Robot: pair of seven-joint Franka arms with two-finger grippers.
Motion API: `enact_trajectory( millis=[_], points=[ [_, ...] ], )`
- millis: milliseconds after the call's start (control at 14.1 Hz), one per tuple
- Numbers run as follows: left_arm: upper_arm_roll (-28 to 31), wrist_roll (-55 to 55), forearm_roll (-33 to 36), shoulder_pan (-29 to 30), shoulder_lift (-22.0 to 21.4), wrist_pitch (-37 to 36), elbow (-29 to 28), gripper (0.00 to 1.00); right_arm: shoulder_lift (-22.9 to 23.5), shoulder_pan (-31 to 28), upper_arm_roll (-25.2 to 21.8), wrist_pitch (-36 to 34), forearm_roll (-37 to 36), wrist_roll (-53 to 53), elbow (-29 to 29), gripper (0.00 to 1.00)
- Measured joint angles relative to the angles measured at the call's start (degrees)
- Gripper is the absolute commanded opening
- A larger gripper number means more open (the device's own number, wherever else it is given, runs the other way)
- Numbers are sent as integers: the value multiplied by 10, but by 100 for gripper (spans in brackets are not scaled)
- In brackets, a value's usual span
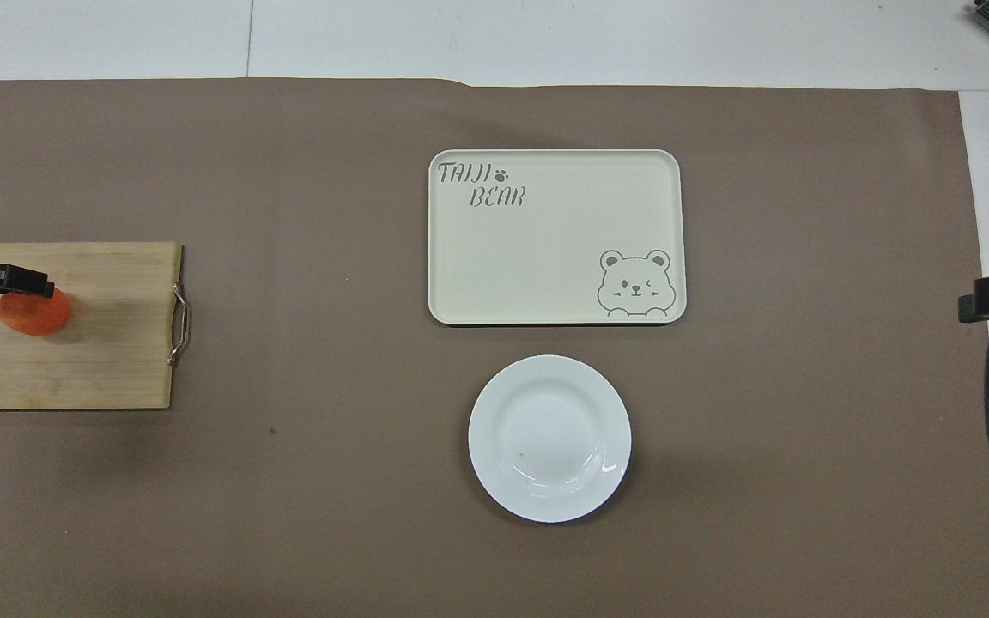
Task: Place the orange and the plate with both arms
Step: 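Lower the left gripper onto the orange and close it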
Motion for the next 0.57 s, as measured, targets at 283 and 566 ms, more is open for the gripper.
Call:
enact_trajectory(
  millis=[283,566],
  points=[
    [0,0,0,1,4,1,-19,57,0,0,0,0,0,0,0,100],
    [0,0,0,4,4,2,-19,0,0,0,0,0,0,0,0,100]
  ],
)
